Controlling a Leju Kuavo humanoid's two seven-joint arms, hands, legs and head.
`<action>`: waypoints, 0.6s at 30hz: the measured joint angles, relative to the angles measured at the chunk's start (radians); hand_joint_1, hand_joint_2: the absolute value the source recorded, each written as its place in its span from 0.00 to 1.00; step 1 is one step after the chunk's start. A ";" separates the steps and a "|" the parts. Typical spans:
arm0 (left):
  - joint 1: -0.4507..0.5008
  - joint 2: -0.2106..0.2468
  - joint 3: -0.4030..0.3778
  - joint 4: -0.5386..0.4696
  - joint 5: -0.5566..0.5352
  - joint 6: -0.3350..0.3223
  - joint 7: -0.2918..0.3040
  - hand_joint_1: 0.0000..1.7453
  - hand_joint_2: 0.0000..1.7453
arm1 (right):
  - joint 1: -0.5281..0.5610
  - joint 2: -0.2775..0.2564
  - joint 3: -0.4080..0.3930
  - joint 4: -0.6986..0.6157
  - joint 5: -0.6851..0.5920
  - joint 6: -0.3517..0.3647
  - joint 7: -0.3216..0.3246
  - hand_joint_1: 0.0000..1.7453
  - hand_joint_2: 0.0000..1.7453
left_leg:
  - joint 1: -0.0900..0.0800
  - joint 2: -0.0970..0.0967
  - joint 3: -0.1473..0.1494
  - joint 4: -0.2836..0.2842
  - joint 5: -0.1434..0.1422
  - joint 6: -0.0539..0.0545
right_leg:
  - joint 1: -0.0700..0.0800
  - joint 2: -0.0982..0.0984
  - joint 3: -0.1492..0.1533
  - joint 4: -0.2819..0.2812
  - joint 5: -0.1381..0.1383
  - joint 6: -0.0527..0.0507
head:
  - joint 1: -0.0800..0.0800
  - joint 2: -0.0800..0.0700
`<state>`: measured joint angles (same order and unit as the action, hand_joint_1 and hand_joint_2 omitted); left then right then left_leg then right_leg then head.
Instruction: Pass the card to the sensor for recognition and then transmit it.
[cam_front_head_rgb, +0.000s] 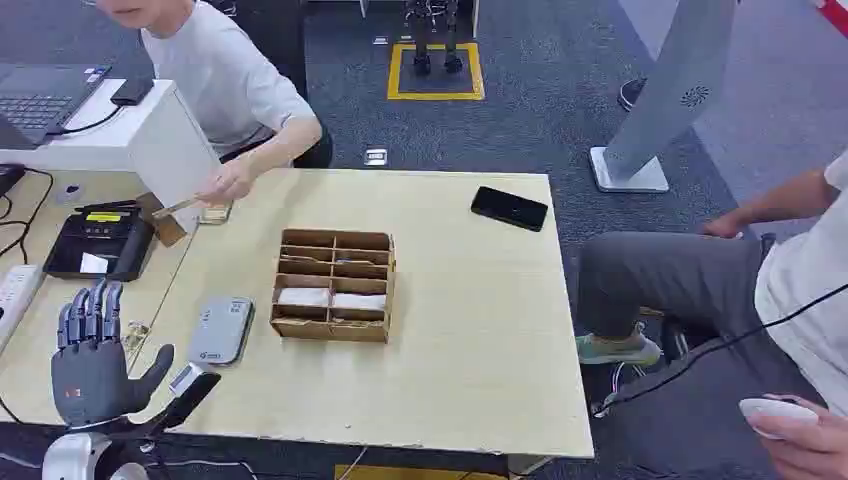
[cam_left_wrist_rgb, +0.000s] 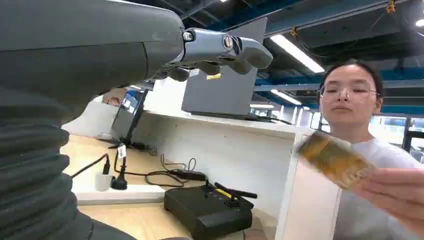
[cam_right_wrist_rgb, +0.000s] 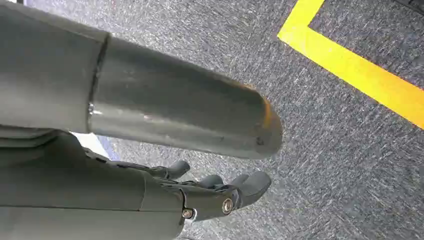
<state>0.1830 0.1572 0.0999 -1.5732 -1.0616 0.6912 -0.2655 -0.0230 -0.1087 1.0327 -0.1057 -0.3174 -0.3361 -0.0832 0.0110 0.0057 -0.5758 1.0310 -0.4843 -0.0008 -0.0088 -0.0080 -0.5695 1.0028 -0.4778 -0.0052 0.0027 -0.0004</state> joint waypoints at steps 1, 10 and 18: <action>0.000 0.000 0.000 0.000 0.000 0.000 0.000 0.00 1.00 | 0.000 0.000 0.000 0.000 0.000 0.000 0.000 0.00 0.00 | 0.000 0.000 0.000 0.000 0.000 0.000 | 0.000 0.000 0.000 0.000 0.000 0.000 | 0.000 0.000; 0.000 -0.002 0.000 0.000 0.003 0.000 -0.006 0.00 1.00 | 0.000 0.000 0.000 0.000 0.000 -0.001 0.002 0.00 0.00 | 0.000 0.000 0.000 0.000 0.000 0.000 | 0.000 0.000 0.000 0.000 0.000 0.000 | 0.000 0.000; 0.001 -0.004 0.000 0.000 0.006 0.000 -0.015 0.00 1.00 | 0.000 0.000 0.002 0.000 -0.004 -0.002 0.000 0.00 0.00 | 0.000 0.000 0.000 0.000 0.000 0.000 | 0.000 0.000 0.000 0.000 0.000 0.000 | 0.000 0.000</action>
<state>0.1835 0.1530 0.1003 -1.5732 -1.0559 0.6912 -0.2804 -0.0233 -0.1087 1.0349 -0.1057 -0.3216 -0.3384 -0.0832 0.0110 0.0057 -0.5758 1.0310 -0.4843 -0.0008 -0.0088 -0.0080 -0.5695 1.0028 -0.4778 -0.0052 0.0027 -0.0004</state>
